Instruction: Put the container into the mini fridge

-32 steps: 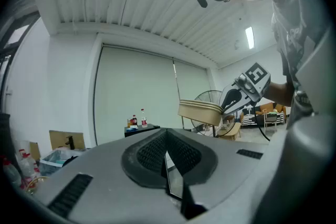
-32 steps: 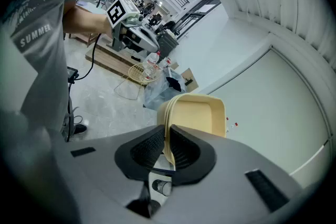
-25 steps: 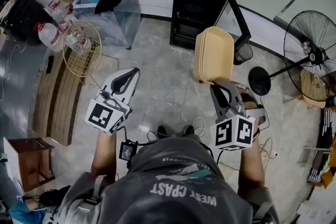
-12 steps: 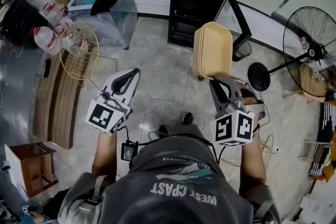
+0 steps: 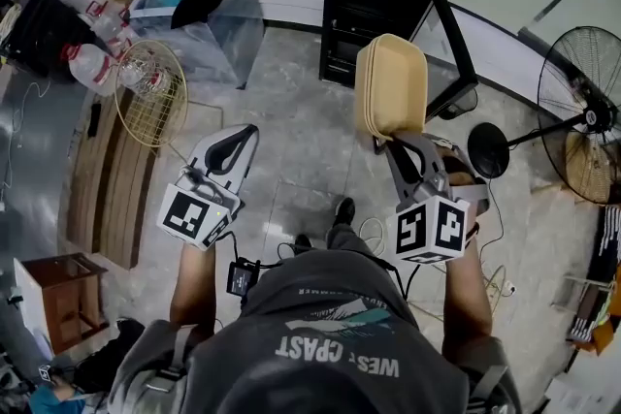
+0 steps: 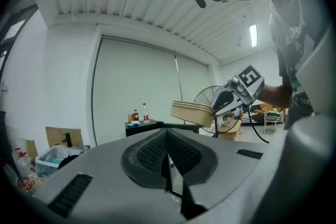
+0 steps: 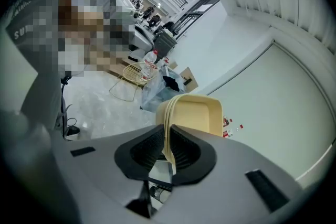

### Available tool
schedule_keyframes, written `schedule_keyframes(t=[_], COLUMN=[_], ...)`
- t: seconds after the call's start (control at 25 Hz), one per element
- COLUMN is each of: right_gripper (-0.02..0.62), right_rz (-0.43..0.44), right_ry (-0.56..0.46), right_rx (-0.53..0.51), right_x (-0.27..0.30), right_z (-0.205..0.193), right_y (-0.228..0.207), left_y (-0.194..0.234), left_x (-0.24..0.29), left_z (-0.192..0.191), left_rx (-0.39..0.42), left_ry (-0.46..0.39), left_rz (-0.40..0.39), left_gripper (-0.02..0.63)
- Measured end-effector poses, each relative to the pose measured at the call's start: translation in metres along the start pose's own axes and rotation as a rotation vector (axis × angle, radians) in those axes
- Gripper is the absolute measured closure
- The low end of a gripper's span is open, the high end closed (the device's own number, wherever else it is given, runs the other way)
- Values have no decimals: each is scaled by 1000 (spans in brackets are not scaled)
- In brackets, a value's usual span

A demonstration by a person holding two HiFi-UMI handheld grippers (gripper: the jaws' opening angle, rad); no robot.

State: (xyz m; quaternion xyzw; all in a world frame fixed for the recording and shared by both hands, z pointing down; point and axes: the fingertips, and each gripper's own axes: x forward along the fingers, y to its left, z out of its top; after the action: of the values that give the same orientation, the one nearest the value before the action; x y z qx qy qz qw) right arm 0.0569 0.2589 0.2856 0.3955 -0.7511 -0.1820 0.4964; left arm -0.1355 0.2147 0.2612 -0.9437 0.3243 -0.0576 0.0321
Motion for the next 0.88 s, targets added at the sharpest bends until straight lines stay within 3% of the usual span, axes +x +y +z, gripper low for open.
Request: schedule_keyframes(t=[0.88], right_gripper=[538], right_rz=[98], right_ry=[-159], right_rx=[-73], right_x=[102], right_z=[-52], right_y=[-108], left_y=[31], left_x=[109], left_z=[14], left_rx=[10], left_ry=[44], left_rz=[216], left_gripper=[589])
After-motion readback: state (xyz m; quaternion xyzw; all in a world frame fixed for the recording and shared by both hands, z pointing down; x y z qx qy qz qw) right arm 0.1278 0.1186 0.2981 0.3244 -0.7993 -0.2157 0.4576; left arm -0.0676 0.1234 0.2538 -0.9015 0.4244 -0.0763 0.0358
